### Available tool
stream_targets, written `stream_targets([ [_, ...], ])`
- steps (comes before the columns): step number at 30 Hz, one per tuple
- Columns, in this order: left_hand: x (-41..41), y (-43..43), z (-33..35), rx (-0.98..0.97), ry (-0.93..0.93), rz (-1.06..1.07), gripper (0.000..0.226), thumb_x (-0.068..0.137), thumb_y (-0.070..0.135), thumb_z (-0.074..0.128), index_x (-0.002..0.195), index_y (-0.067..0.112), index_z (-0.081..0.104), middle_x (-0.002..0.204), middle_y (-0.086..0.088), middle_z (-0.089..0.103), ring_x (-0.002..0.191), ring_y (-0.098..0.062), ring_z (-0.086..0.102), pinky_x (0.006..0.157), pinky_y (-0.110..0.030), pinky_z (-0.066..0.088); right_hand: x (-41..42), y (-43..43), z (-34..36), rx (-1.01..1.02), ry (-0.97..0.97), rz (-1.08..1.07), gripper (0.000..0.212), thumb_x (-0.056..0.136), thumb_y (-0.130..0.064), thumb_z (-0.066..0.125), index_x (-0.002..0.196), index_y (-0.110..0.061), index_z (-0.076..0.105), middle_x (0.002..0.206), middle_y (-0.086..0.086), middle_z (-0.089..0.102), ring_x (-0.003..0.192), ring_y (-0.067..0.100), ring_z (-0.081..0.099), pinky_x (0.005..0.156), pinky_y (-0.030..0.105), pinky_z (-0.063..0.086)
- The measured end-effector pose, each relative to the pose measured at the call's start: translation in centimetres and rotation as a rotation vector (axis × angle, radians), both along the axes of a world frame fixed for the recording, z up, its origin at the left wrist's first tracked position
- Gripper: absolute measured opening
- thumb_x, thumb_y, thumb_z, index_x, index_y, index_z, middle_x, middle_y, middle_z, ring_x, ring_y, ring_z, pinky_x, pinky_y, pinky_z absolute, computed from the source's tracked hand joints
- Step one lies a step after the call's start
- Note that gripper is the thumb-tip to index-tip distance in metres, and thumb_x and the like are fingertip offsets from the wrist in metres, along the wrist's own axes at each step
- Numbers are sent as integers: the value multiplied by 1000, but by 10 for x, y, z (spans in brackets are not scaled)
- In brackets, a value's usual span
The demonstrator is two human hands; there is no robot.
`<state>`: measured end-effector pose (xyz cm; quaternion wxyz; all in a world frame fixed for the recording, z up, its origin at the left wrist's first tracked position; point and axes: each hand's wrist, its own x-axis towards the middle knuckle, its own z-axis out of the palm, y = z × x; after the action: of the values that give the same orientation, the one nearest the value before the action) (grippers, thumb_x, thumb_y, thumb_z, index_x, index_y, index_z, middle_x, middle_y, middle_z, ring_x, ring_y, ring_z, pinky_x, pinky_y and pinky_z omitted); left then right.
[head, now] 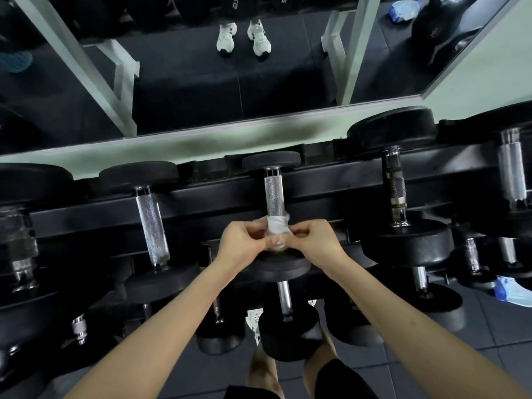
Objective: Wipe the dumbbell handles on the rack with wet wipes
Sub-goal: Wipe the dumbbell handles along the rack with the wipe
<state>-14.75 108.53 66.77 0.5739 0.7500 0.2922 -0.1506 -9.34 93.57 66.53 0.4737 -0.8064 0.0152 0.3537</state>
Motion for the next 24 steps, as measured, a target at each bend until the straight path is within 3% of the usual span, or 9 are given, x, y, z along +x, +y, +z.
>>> stream_targets([
  [4,0,3,-3,29,14,-121,36,69,13,81,103,11,72,100,1,73,85,-4,69,84,-21,53,3,0,-2,-89,12,157,24,72,-19,80,87,-2,72,83,17,73,71,16,62,71,36,52],
  [7,2,3,-3,-4,20,-99,37,70,7,79,106,8,70,100,1,72,85,-2,68,83,-17,52,4,2,0,-80,12,134,28,68,-20,83,84,0,72,79,16,72,66,15,60,68,34,50],
  [11,3,1,-1,-109,-7,26,36,72,9,78,107,6,69,95,-2,73,86,-5,69,81,-14,52,4,5,7,-13,-34,-15,42,62,-24,87,81,8,70,85,29,68,75,38,65,79,44,52],
  [14,14,2,3,-164,-70,129,33,76,8,74,108,2,68,95,-7,73,88,-13,69,80,-19,54,15,14,13,92,-8,-145,29,62,-20,87,84,-6,74,80,13,73,75,16,68,78,31,52],
  [16,21,4,5,-182,-103,154,32,76,11,74,107,3,68,91,-4,74,88,-14,70,81,-23,55,22,20,14,121,3,-171,23,64,-18,85,84,-14,74,76,1,73,75,11,69,76,23,54],
  [20,19,2,3,-109,-76,154,39,78,18,75,113,3,65,93,-1,72,89,-8,69,88,-26,54,14,19,7,100,-29,-202,24,72,-20,81,94,-13,74,80,0,74,82,12,70,83,28,55],
  [24,22,-1,4,-13,-73,171,38,77,17,75,111,1,66,95,-5,72,89,-13,69,87,-31,55,10,19,4,68,-58,-203,18,76,-17,77,91,-10,74,77,-1,73,80,12,70,78,26,53],
])
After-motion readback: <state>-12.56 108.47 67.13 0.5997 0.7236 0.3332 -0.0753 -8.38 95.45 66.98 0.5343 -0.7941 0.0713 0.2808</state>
